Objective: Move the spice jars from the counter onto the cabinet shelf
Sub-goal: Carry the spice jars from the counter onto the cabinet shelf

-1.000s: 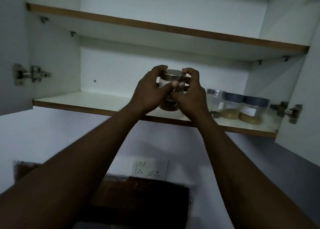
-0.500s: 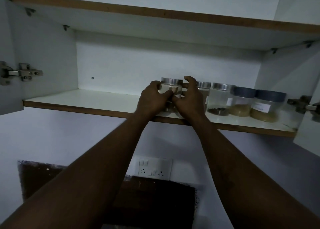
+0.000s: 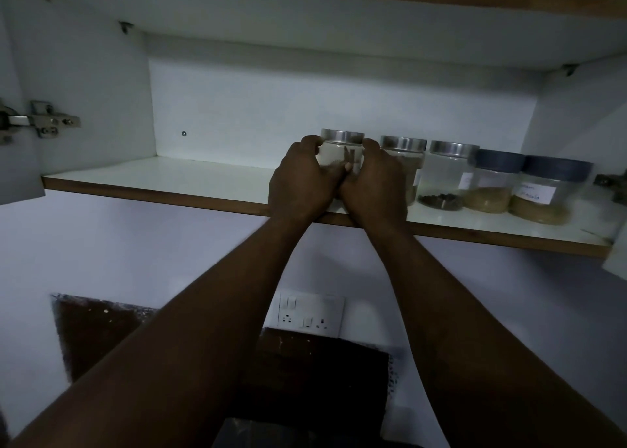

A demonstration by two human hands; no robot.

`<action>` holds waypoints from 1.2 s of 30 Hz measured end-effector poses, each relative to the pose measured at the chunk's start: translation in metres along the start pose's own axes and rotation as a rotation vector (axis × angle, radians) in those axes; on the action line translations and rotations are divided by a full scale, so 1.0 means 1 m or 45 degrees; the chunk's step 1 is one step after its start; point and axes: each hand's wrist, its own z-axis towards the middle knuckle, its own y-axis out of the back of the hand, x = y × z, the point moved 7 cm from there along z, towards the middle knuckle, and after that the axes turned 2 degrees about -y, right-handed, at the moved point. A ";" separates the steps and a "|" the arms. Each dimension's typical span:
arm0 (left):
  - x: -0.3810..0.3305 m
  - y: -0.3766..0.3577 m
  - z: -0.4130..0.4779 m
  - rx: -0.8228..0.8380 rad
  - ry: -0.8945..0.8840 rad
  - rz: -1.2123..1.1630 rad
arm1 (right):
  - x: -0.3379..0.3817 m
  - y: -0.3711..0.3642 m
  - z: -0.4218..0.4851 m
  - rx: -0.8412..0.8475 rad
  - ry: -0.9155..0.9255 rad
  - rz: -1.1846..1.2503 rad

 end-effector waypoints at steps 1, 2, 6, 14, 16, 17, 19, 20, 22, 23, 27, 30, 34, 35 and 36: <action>0.000 0.000 0.000 0.007 0.001 -0.004 | 0.000 0.000 0.000 -0.003 -0.007 -0.019; 0.001 0.000 0.000 0.014 0.009 -0.014 | 0.000 0.002 0.000 -0.010 -0.007 -0.033; 0.004 0.003 -0.001 0.037 0.058 -0.057 | 0.003 0.006 -0.003 -0.056 0.024 -0.071; 0.010 0.043 -0.034 0.088 0.279 -0.572 | 0.019 0.020 -0.018 -0.071 0.271 0.210; 0.013 0.067 -0.061 0.038 0.210 -0.607 | 0.027 0.018 -0.037 -0.069 0.327 0.362; 0.018 0.079 -0.078 0.020 0.179 -0.592 | 0.032 0.015 -0.053 -0.076 0.354 0.432; 0.044 0.101 -0.119 0.002 0.211 -0.553 | 0.046 -0.003 -0.102 -0.034 0.406 0.514; 0.063 0.111 -0.142 -0.003 0.258 -0.512 | 0.052 -0.017 -0.130 0.038 0.405 0.544; 0.108 0.129 -0.191 0.020 0.377 -0.383 | 0.059 -0.054 -0.193 0.271 0.308 0.592; 0.131 0.136 -0.214 0.058 0.437 -0.311 | 0.060 -0.074 -0.223 0.405 0.245 0.587; 0.222 0.165 -0.309 0.367 0.624 0.003 | 0.072 -0.144 -0.351 0.849 0.107 0.509; 0.266 0.178 -0.362 0.561 0.690 0.123 | 0.081 -0.176 -0.421 1.081 0.066 0.472; 0.318 0.194 -0.422 0.627 0.791 0.159 | 0.094 -0.213 -0.497 1.271 0.031 0.351; 0.330 0.197 -0.437 0.645 0.833 0.152 | 0.097 -0.220 -0.512 1.313 0.019 0.328; 0.344 0.200 -0.451 0.670 0.887 0.141 | 0.101 -0.226 -0.527 1.343 0.008 0.316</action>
